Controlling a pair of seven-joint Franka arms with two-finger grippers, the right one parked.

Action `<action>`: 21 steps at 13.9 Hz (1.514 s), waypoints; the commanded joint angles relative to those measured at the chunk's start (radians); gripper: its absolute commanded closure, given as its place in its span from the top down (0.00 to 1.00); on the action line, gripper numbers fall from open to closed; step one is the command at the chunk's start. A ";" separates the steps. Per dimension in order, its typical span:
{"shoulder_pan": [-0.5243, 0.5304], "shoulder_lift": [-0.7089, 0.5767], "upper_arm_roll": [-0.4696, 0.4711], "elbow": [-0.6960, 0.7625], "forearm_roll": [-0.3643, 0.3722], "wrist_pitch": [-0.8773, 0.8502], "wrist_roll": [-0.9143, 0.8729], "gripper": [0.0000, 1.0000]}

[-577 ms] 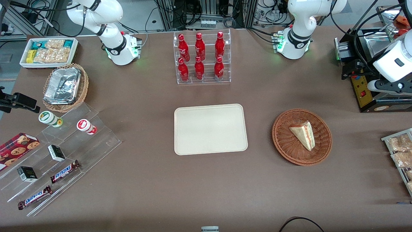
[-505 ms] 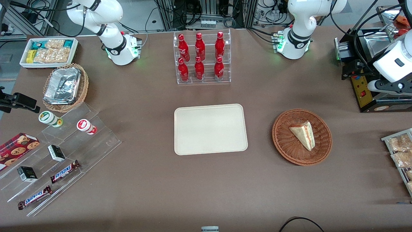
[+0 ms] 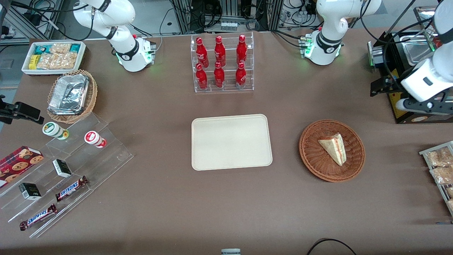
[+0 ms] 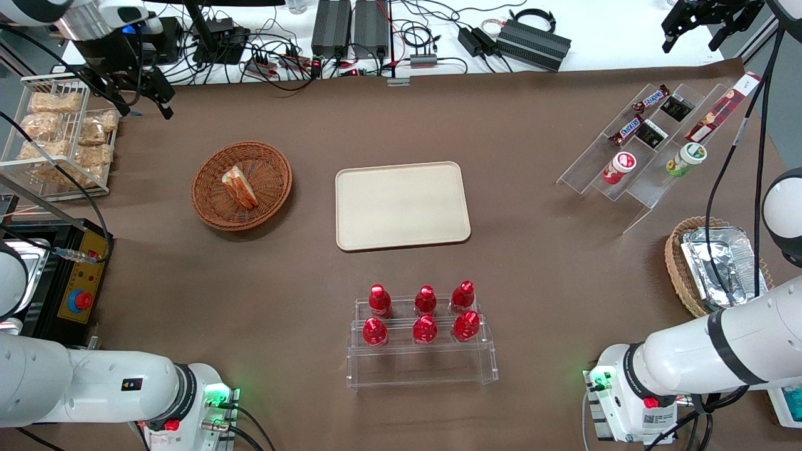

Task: Place sandwich from basket to tray
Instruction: 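Move the left gripper over the wicker basket holding the sandwich, then lower the open left gripper around the wrapped sandwich and close it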

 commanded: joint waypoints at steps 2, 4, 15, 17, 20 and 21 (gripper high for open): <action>-0.013 -0.009 -0.009 -0.182 -0.006 0.204 -0.015 1.00; -0.012 0.004 -0.008 -0.277 -0.006 0.350 -0.020 1.00; -0.039 0.125 -0.009 -0.495 0.000 0.790 -0.395 1.00; -0.044 0.143 -0.009 -0.497 0.000 0.823 -0.560 1.00; -0.064 0.169 -0.009 -0.495 0.000 0.876 -0.795 1.00; -0.064 0.174 -0.011 -0.495 0.000 0.879 -0.803 1.00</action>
